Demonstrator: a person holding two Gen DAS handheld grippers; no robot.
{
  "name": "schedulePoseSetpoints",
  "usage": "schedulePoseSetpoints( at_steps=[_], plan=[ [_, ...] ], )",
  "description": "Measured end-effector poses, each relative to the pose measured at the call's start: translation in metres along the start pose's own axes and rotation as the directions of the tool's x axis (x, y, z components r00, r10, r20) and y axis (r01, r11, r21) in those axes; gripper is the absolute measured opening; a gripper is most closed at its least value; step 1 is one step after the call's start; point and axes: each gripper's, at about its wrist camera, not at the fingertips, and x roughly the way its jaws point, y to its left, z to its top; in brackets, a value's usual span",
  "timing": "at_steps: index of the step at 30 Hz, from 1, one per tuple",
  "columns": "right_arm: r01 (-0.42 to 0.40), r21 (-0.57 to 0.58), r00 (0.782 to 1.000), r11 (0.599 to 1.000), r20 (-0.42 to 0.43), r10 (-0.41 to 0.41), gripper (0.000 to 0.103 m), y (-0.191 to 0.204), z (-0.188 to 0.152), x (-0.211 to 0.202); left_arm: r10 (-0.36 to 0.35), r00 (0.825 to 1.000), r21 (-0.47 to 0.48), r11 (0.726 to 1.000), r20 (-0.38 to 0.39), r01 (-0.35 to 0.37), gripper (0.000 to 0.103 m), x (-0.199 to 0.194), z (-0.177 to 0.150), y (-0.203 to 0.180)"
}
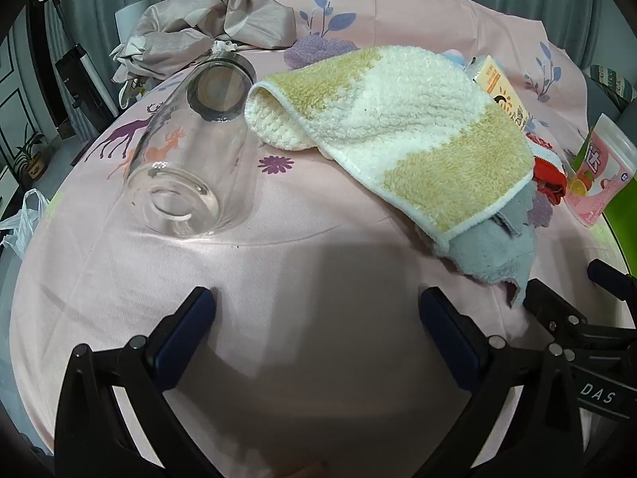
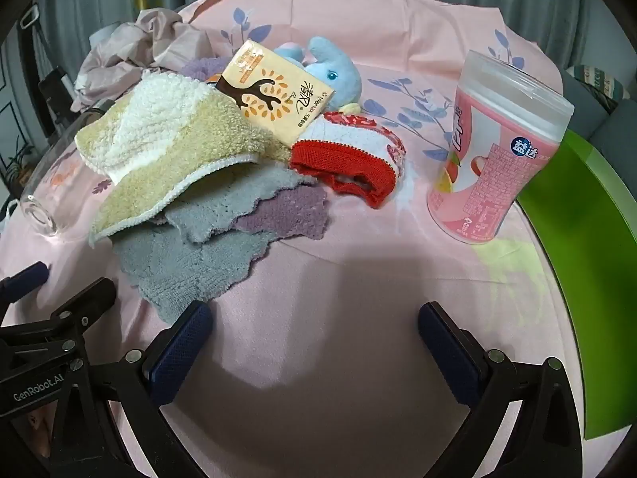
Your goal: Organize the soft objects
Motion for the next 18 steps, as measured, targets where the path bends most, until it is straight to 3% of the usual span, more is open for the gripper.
schedulePoseSetpoints(
  at_steps=[18],
  plan=[
    [0.0, 0.0, 1.0, 1.0, 0.0, 0.0, 0.103, -0.0003, -0.0004, -0.0008, 0.001, 1.0, 0.001, 1.0, -0.001, -0.001, 0.102, 0.0, 0.0, 0.0]
  ],
)
